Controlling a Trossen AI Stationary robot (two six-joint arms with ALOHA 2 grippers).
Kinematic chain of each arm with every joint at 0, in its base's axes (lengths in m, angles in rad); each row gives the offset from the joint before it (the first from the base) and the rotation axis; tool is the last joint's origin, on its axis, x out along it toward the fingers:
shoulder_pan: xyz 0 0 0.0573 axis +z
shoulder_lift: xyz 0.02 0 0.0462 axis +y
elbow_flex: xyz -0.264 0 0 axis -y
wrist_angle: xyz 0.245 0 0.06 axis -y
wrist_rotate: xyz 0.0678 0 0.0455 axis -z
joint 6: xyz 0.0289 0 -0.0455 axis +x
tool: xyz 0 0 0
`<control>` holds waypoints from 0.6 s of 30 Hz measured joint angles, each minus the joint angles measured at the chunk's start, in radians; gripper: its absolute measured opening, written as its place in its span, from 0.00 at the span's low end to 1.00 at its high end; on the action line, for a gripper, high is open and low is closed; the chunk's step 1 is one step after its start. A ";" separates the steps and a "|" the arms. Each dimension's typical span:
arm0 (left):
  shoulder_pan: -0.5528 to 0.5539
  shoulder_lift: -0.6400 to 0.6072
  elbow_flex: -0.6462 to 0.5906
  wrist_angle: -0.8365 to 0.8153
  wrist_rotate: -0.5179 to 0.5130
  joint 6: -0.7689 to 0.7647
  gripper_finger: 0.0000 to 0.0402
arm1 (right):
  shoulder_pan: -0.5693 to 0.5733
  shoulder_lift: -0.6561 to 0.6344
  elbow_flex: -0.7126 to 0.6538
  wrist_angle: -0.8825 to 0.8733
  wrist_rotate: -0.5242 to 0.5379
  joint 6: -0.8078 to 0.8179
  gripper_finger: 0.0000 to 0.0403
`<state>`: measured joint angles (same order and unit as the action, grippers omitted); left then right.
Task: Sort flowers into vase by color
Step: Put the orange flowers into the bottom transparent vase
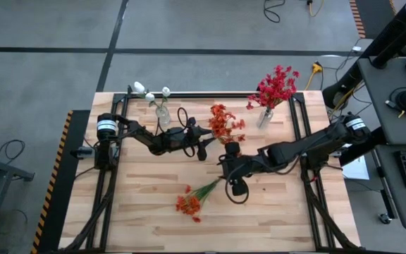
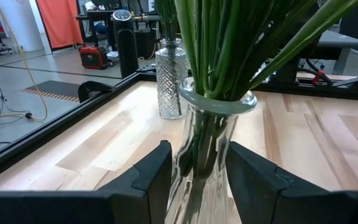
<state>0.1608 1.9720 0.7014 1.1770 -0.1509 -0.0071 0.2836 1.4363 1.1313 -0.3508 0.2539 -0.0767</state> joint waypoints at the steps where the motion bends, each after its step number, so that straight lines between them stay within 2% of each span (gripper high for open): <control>1: 0.000 0.000 0.000 0.000 0.000 0.000 0.32 | 0.000 0.000 0.008 -0.003 0.012 -0.008 0.51; 9: 0.000 -0.001 0.001 -0.006 0.000 0.000 0.32 | -0.018 -0.002 0.052 -0.011 0.062 -0.065 0.51; 18: 0.000 -0.003 0.001 -0.023 0.000 -0.003 0.33 | -0.045 -0.002 0.107 -0.041 0.064 -0.092 0.51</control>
<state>0.1608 1.9688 0.7023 1.1536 -0.1511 -0.0097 0.2386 1.4342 1.2387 -0.3921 0.3184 -0.1692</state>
